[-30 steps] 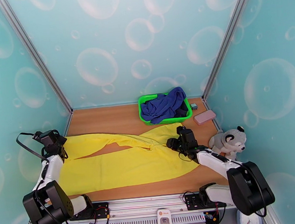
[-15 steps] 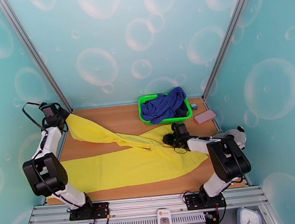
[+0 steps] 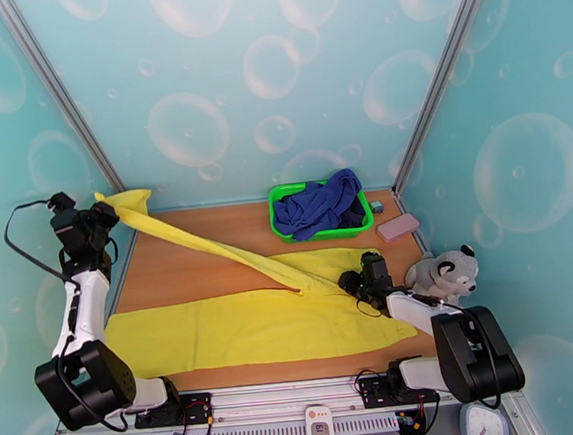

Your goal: Fold and stack the trousers

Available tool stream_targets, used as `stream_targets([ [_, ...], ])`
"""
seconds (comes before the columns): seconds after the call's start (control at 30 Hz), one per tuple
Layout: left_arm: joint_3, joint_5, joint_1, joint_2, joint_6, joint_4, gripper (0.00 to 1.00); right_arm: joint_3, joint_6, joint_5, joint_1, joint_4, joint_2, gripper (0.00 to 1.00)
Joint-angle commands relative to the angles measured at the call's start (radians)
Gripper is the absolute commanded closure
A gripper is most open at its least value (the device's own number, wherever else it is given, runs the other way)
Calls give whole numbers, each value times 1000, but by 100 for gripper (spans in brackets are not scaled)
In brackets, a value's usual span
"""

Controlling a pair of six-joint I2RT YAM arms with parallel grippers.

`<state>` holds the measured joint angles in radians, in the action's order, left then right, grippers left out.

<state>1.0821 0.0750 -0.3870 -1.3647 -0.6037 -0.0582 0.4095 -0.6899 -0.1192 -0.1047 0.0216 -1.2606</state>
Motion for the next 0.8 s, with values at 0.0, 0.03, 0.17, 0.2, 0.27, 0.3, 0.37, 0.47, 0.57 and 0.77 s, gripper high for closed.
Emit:
stream_targets([
  [0.0,-108,-211,0,-56,-30,136,86,-31,-62,75,-30,-51,66,60],
  [0.03,-117,-235,0,-75,-38,177,84,-32,-62,80,-40,-59,81,60],
  [0.17,-103,-215,-7,-133,-46,256,52,-6,-43,85,-54,-76,134,60],
  [0.2,-93,-190,-6,-135,-36,257,48,5,-29,87,-58,-67,142,60],
  [0.27,-66,-187,9,-129,-21,268,43,40,16,56,-62,-37,129,60],
  [0.3,-50,-201,24,-122,-4,276,41,66,45,33,-64,-26,103,59],
  [0.37,-31,-264,76,-108,38,280,39,122,96,-8,-79,-23,33,59],
  [0.47,-12,-329,191,-111,150,265,37,206,143,-51,-106,-16,-94,59],
  [0.57,36,-254,274,-191,229,316,37,260,147,-96,-117,4,-210,59],
  [0.77,134,-78,396,-431,318,479,37,302,135,-124,-128,14,-360,59],
])
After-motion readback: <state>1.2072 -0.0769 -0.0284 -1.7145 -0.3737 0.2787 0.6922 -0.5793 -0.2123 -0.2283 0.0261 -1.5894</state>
